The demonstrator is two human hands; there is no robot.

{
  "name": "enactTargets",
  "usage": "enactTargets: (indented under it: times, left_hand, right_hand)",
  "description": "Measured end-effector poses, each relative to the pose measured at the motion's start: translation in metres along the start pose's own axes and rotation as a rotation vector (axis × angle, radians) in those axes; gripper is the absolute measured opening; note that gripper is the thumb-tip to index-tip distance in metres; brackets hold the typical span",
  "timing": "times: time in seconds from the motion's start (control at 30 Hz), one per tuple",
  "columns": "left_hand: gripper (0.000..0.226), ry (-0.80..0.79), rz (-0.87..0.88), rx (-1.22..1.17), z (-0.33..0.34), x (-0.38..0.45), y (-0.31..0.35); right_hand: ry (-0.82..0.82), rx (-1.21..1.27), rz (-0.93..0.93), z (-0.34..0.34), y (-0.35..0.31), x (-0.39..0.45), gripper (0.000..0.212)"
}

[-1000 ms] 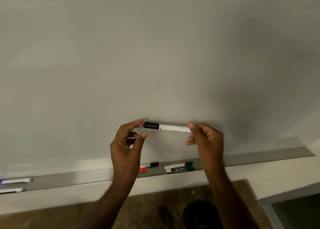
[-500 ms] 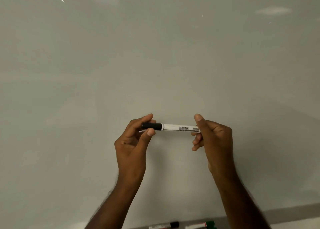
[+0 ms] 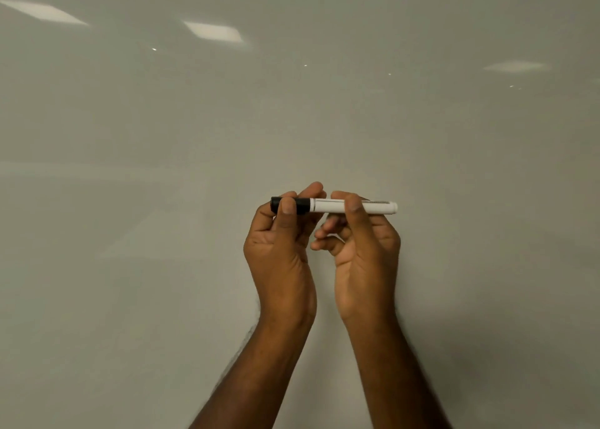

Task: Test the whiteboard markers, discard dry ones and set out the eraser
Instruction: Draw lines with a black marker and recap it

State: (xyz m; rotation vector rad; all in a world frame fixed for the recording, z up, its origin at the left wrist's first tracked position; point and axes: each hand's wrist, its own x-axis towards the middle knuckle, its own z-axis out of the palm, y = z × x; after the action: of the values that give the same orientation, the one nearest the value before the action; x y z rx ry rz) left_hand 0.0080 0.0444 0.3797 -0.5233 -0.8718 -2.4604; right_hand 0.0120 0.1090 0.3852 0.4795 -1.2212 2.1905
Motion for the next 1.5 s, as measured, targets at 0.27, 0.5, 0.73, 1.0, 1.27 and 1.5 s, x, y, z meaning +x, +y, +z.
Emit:
enactTargets:
  times: [0.27, 0.5, 0.73, 1.0, 1.27, 1.5]
  left_hand:
    - [0.032, -0.036, -0.197, -0.152, 0.004, 0.010, 0.003]
    - [0.022, 0.060, -0.263, -0.221, -0.002, 0.014, -0.006]
    - [0.020, 0.070, -0.282, -0.202, -0.003, 0.021, -0.012]
    - [0.024, 0.224, -0.209, -0.352, -0.003, 0.032, -0.015]
    - [0.023, 0.080, -0.074, -0.306, 0.014, 0.046, -0.005]
    - [0.017, -0.230, 0.289, -0.120, 0.058, 0.100, 0.040]
  right_hand:
    - [0.138, 0.068, 0.011, 0.022, 0.010, 0.001, 0.027]
    - [0.208, 0.016, 0.042, 0.022, 0.021, 0.003, 0.029]
    - [0.289, -0.007, 0.029, 0.019, 0.027, 0.008, 0.030]
    - [0.473, 0.173, -0.103, 0.018, 0.023, 0.017, 0.034]
    - [0.423, 0.215, -0.260, 0.029, 0.012, 0.030, 0.034]
    - [0.267, 0.168, -0.651, 0.053, -0.044, 0.077, 0.019]
